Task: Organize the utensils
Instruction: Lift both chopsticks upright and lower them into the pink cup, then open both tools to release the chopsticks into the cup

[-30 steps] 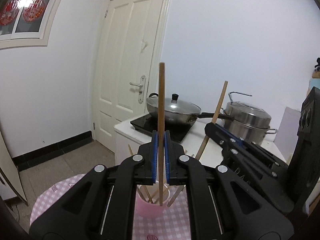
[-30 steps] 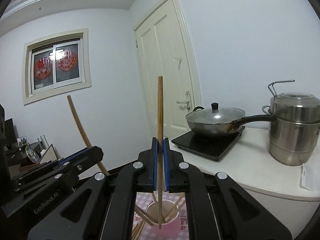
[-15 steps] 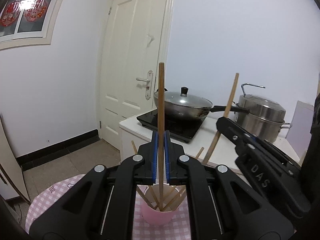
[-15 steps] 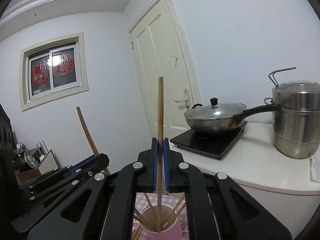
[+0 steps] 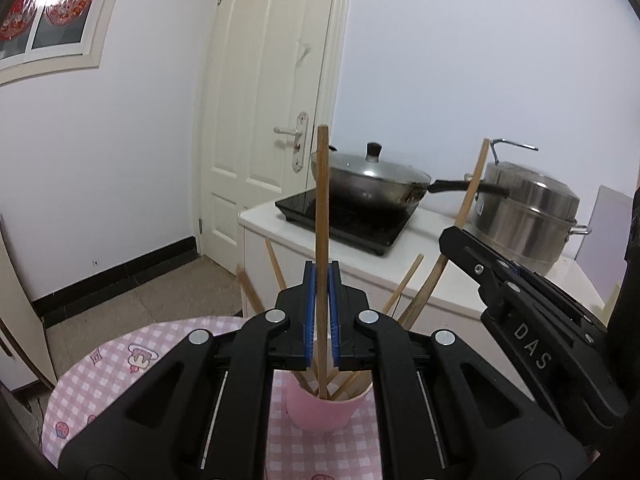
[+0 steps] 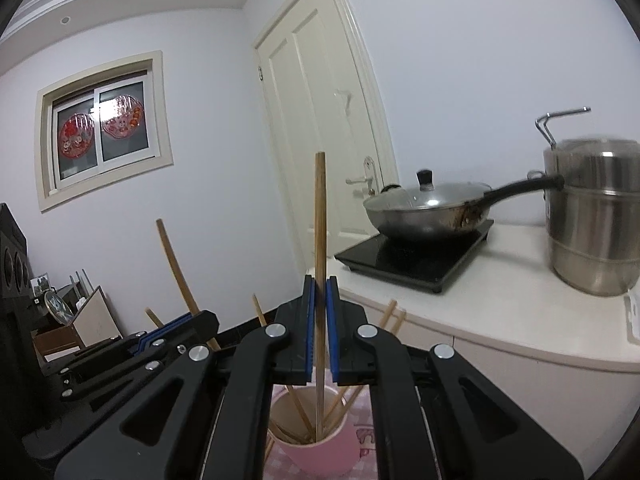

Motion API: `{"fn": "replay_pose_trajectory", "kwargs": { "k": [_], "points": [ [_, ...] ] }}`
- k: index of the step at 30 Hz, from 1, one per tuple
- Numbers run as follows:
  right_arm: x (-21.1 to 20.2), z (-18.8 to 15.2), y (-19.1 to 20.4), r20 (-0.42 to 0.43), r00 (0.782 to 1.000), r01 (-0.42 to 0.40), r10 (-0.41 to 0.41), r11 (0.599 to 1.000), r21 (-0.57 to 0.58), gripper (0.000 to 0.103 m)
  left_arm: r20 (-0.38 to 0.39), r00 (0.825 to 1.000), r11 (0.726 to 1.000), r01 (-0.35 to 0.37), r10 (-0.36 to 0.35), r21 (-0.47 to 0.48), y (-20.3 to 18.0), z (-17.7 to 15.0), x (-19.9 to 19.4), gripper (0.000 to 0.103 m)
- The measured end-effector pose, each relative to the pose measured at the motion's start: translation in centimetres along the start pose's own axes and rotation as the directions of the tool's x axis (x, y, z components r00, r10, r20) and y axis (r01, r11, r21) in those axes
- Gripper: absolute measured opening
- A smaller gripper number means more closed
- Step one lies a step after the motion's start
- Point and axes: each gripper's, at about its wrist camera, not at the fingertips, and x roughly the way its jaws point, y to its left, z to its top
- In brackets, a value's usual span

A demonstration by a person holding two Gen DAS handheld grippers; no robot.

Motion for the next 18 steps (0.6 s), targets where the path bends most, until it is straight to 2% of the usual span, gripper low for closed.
{"fn": "replay_pose_trajectory", "kwargs": {
  "k": [18],
  "points": [
    [0.9,-4.0,-0.8,-0.118,0.993,0.006,-0.003,1.0,0.024,0.004,-0.108,0.994,1.0,0.013,-0.014,-0.004,1.4,-3.3,1.1,0.007]
  ]
}}
